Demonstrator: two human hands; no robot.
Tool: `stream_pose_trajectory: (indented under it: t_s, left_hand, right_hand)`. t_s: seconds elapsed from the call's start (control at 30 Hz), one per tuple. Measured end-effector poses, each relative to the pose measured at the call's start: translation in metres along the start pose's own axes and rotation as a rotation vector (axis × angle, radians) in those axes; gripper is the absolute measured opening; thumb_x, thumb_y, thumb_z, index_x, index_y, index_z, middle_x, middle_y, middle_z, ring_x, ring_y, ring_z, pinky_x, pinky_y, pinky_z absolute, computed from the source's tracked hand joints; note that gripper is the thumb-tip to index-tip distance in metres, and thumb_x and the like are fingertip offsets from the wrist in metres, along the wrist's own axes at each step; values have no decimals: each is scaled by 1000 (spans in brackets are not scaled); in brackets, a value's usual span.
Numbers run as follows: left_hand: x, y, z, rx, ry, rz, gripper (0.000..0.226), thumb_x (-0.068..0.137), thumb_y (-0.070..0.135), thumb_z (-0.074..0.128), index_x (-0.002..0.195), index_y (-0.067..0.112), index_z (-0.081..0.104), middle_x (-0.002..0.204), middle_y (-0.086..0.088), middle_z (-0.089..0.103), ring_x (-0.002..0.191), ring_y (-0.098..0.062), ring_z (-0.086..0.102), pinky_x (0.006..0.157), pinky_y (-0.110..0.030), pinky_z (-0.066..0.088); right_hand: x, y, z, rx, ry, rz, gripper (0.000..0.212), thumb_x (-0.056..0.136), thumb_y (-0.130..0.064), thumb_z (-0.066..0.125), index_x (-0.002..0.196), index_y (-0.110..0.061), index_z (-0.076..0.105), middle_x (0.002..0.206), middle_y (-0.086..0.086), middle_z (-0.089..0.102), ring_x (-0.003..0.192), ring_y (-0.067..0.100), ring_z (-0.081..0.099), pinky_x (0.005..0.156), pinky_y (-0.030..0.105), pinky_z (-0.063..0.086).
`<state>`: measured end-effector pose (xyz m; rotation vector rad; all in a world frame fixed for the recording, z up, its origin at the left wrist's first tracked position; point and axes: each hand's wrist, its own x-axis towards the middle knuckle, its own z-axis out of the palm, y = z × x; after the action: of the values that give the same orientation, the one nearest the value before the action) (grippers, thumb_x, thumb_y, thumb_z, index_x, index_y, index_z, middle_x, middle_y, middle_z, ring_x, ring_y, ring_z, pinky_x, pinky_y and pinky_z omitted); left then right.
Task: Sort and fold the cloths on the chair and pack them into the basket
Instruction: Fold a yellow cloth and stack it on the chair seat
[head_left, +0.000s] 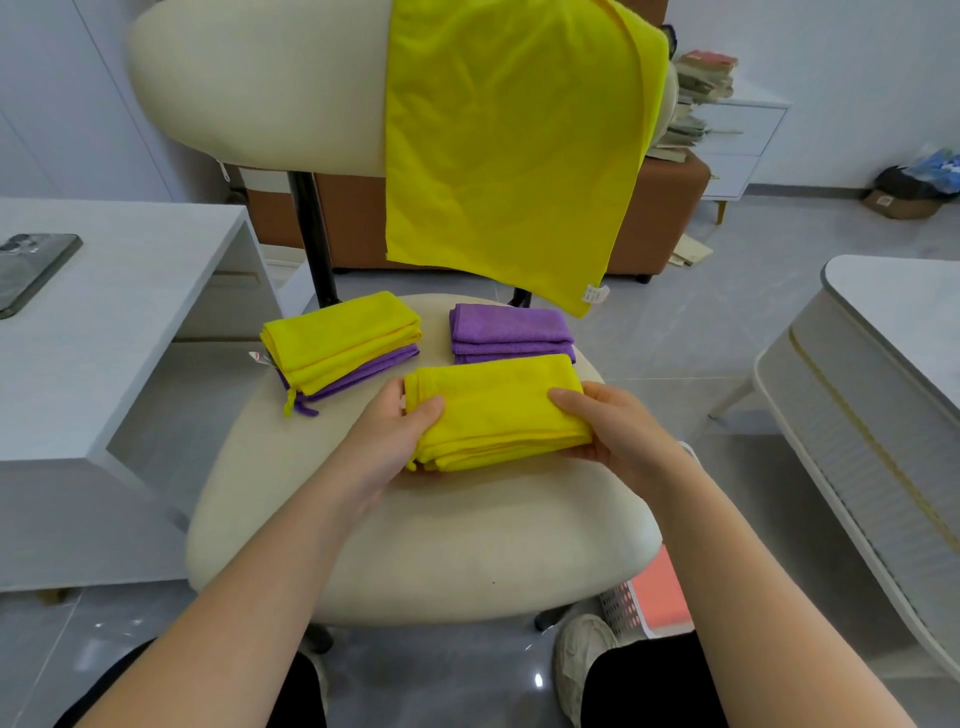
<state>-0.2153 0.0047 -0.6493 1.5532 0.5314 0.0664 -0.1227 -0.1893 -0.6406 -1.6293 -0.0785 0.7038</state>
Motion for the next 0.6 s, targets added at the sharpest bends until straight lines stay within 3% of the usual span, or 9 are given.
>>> stream_pose_trajectory:
  t_s: [0.07,0.17,0.2,0.27,0.37,0.47,0.53,0.6]
  left_hand:
    - [1,-3,1,94,110,62,34,91,21,60,122,21,44,114,0,55,99,-15,55,80,-27,45]
    - [1,0,3,334,389,366,27,84,12,67,101,20,49,95,2,58,82,-12,55,69,-18,42]
    - [0,2,5,275,344,417,18,86,10,64,96,19,53,88,3,61,77,-11,57,67,-17,43]
    - [-8,12,13,-7,56,330,8,94,13,53,97,15,60,86,-4,67,75,-15,63,69,-27,50]
    - [-14,19,15,-327,-256,90,39,88,42,46,115,18,60,106,-5,69,95,-20,67,76,-36,56]
    - [-11,19,10,-367,-256,24,52,85,53,48,127,23,53,119,-2,66,107,-23,64,82,-41,56]
    - [-10,20,8,-305,-130,41,41,90,37,52,127,18,55,115,-3,67,106,-25,63,83,-40,55]
    - [-8,21,7,-327,-23,28,30,95,22,50,124,18,57,108,0,68,99,-20,63,81,-37,52]
  right_hand:
    - [-3,-3,2,21,75,-102,12,93,-26,57,101,-18,61,100,5,63,85,15,61,62,24,52]
    - [-9,-8,12,141,123,-294,13,88,-24,63,100,-22,60,97,2,64,90,17,61,74,31,54]
    - [-13,-10,16,112,115,-360,19,83,-27,68,100,-25,60,96,0,64,92,18,61,77,32,53]
    - [-18,-11,22,-31,41,-473,29,76,-35,74,102,-30,61,97,-6,65,94,14,62,77,28,53]
    - [-23,-10,28,-138,-148,-563,33,83,-42,58,112,-28,64,105,-11,68,100,8,62,84,21,49]
    - [-24,-7,28,-216,-235,-584,43,88,-46,41,111,-22,68,111,-7,68,104,8,59,87,16,43]
    - [-23,-4,30,-231,-232,-607,47,88,-45,40,109,-16,70,110,-2,70,103,12,60,88,21,44]
    - [-20,-3,28,-176,-114,-636,40,88,-40,46,104,-15,71,105,1,71,99,13,62,85,25,47]
